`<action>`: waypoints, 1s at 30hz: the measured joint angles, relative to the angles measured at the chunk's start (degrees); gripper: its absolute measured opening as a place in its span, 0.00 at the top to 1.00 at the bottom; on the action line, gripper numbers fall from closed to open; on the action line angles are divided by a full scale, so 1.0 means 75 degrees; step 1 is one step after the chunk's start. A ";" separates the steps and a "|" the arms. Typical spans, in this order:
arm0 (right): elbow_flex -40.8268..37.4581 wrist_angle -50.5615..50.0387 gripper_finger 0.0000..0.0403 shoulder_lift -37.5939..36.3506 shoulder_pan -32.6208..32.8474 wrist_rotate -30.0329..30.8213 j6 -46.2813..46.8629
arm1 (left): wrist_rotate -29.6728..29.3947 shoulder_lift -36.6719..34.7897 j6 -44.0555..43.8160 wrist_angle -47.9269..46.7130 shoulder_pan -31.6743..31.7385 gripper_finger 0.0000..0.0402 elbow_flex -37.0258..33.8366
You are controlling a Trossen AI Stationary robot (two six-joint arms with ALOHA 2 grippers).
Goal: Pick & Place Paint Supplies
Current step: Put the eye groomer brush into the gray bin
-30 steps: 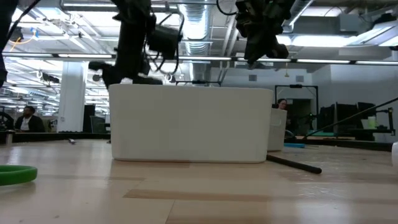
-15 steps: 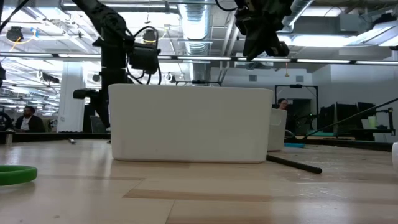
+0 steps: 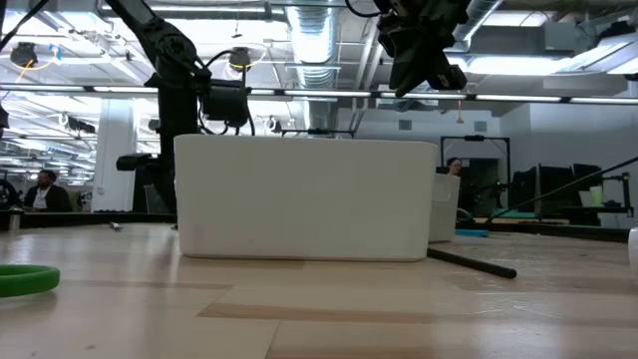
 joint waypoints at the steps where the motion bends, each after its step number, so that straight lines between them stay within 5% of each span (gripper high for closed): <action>1: 0.0002 0.0003 0.84 0.0000 0.0000 0.0000 0.0014 | 0.0011 0.0050 0.0000 0.0072 -0.0005 0.67 -0.0021; 30: 0.0002 -0.0011 0.84 0.0003 0.0047 0.0006 -0.0009 | -0.0197 0.0915 -0.0285 0.0537 -0.0011 0.73 -0.0030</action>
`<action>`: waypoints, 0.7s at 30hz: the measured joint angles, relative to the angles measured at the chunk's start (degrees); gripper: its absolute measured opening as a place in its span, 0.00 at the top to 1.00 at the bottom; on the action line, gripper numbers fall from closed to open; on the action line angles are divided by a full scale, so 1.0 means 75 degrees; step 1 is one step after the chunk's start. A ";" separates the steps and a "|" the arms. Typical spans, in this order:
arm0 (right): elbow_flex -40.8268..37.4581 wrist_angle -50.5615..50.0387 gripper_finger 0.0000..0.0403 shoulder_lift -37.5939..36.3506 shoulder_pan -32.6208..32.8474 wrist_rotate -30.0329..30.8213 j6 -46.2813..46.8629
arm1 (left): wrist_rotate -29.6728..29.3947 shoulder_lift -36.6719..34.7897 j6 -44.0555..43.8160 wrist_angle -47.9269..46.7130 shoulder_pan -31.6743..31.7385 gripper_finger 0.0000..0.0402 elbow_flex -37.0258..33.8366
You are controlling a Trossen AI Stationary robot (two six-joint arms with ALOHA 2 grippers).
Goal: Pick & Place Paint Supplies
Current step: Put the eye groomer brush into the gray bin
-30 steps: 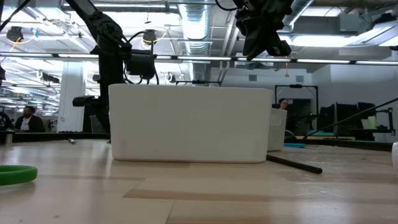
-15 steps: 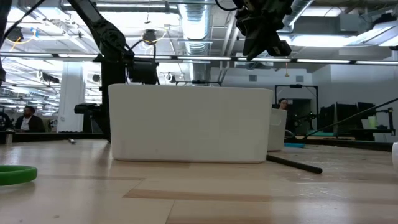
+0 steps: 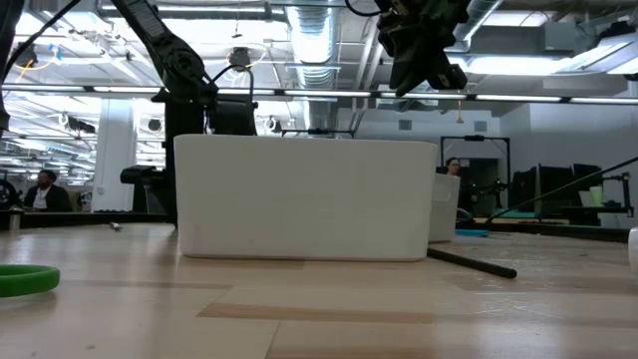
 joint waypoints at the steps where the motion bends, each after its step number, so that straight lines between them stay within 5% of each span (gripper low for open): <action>1: 0.0000 -0.0001 0.84 0.0000 0.0004 -0.0003 0.0000 | -0.0042 0.0003 -0.0028 0.0015 0.0000 0.75 0.0000; 11: 0.0000 -0.0006 0.84 0.0000 0.0003 0.0000 -0.0001 | -0.0227 0.0015 -0.0079 0.0018 0.0007 0.97 -0.0009; 21: 0.0000 0.0011 0.84 0.0000 0.0003 0.0000 -0.0003 | -0.0039 -0.0416 0.0061 -0.0016 -0.0050 0.99 -0.0052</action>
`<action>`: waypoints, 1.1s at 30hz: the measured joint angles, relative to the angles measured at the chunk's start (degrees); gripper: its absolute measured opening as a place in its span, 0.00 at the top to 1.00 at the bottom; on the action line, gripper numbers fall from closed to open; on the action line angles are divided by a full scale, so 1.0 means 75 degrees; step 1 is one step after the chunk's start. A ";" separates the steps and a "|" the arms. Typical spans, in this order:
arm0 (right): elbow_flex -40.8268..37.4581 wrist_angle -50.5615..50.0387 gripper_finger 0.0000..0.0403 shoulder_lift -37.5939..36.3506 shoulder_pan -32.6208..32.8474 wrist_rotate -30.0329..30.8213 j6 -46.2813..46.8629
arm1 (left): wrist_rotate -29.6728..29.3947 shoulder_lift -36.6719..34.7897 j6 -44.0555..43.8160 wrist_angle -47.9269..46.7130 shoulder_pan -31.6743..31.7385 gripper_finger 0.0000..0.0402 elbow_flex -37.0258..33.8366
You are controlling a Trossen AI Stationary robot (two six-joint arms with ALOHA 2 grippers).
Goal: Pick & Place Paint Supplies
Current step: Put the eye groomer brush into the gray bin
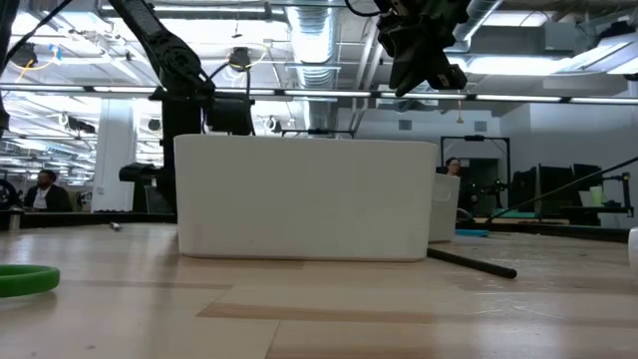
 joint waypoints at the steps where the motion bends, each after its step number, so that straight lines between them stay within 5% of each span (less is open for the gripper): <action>1: 0.0000 0.0004 0.84 0.0000 0.0000 0.0000 0.0000 | 0.0010 -0.0105 0.0005 0.0019 0.0000 1.00 0.0000; 12: 0.0000 0.0178 0.84 0.0003 0.0000 0.0002 0.0000 | 0.0314 -0.1548 0.0254 0.0053 -0.0015 1.00 0.0009; 21: -0.0001 0.0175 0.84 0.0002 0.0000 0.0026 -0.0026 | 0.1321 -0.3084 0.1375 0.0100 -0.0376 1.00 0.0017; 33: 0.0000 0.0136 0.84 0.0002 0.0000 0.0064 -0.0307 | 0.2895 -0.3976 0.2430 0.2268 -0.1507 1.00 0.0026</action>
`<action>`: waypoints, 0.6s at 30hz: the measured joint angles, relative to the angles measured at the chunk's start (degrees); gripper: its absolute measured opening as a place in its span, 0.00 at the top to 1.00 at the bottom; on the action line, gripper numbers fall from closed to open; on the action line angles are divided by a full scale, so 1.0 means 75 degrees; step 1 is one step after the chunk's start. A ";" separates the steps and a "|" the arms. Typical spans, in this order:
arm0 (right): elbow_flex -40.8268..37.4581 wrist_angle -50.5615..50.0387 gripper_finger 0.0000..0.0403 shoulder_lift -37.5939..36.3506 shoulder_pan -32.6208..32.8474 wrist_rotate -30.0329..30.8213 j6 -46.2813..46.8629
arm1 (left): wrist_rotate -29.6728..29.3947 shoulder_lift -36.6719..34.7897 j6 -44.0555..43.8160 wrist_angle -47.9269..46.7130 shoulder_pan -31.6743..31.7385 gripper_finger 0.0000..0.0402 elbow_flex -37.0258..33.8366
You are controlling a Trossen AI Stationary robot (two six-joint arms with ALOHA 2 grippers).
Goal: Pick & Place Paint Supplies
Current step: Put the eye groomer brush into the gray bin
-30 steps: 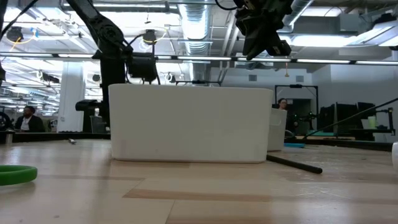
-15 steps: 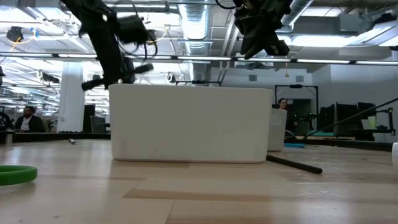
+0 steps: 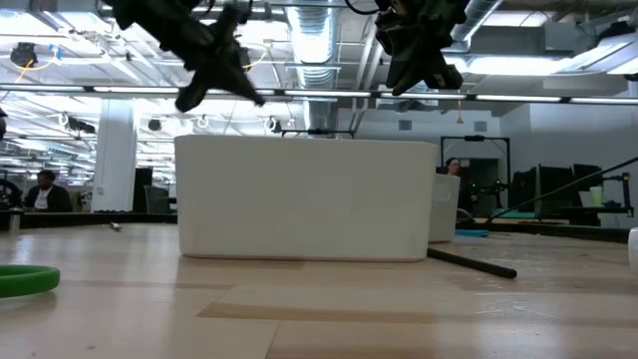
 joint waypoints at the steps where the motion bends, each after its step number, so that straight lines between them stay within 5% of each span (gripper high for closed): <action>1: 0.0000 0.0016 0.84 -0.0001 0.0000 0.0000 -0.0042 | 0.0112 0.0000 0.0117 0.0199 -0.0106 1.00 0.0000; 7: 0.0000 0.0840 0.84 -0.0001 -0.0007 0.0202 0.0313 | 0.0304 0.0152 0.0248 0.1395 -0.0616 1.00 0.0012; 18: 0.0000 0.4641 0.83 -0.0001 -0.0013 0.0355 0.0755 | 0.0087 0.0158 0.0419 0.2414 -0.0834 1.00 0.0012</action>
